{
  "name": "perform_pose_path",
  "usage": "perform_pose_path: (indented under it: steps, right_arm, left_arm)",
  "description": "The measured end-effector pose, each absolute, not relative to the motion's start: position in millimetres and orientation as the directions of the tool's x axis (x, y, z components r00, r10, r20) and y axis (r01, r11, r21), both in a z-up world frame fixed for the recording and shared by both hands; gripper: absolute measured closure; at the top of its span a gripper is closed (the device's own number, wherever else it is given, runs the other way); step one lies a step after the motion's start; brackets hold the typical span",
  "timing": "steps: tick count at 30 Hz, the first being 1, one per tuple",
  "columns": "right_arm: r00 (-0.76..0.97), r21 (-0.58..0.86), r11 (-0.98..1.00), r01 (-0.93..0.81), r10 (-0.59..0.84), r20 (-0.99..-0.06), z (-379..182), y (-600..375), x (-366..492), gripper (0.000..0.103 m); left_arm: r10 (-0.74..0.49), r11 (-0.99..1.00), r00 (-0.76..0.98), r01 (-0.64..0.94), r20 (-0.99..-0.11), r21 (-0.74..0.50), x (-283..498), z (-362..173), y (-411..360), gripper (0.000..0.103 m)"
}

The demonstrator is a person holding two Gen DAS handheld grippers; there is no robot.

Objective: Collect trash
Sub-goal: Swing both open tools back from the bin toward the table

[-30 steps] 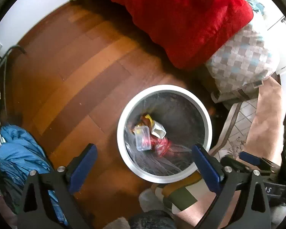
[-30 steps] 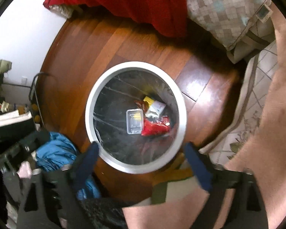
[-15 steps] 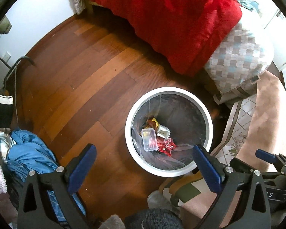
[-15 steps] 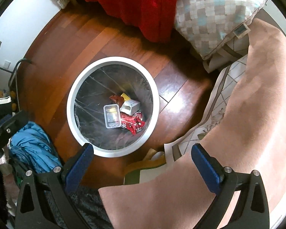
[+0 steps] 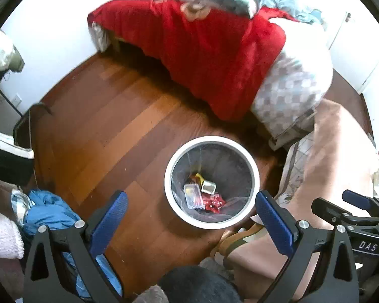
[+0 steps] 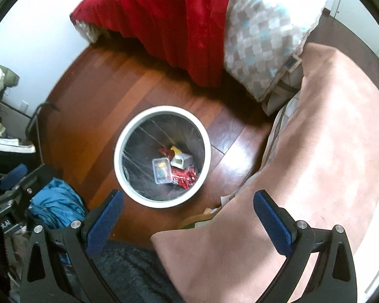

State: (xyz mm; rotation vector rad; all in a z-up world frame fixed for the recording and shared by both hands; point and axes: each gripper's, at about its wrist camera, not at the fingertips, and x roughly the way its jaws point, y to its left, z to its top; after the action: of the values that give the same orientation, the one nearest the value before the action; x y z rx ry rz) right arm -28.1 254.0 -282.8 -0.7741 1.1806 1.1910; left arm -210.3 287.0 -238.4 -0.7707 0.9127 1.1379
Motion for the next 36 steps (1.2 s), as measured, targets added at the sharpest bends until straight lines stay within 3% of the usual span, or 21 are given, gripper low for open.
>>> perform_pose_path:
  steps: [11, 18, 25, 36]
  right_arm:
    - [-0.107, 0.272, 0.286, -0.919, 0.482, -0.870, -189, 186, 1, 0.000]
    - [-0.078, 0.326, 0.367, -0.871, 0.551, -0.831, -149, 130, 60, 0.000]
    - [0.060, 0.276, 0.571, -0.773, 0.499, -0.865, -152, 69, 179, 0.000]
    - [0.210, 0.133, 0.846, -0.516, 0.275, -0.938, -197, -40, 406, 0.000]
  left_arm:
    - [0.526, 0.310, 0.187, -0.950, -0.830, -0.018, -166, -159, 236, 0.000]
    - [0.521, 0.408, 0.251, -0.913, -0.816, -0.021, -85, -152, 209, 0.000]
    - [0.391, 0.522, 0.315, -0.850, -0.865, -0.074, 43, -188, 187, 0.000]
    - [0.048, 0.599, 0.433, -0.734, -0.900, -0.321, 247, -241, 162, 0.001]
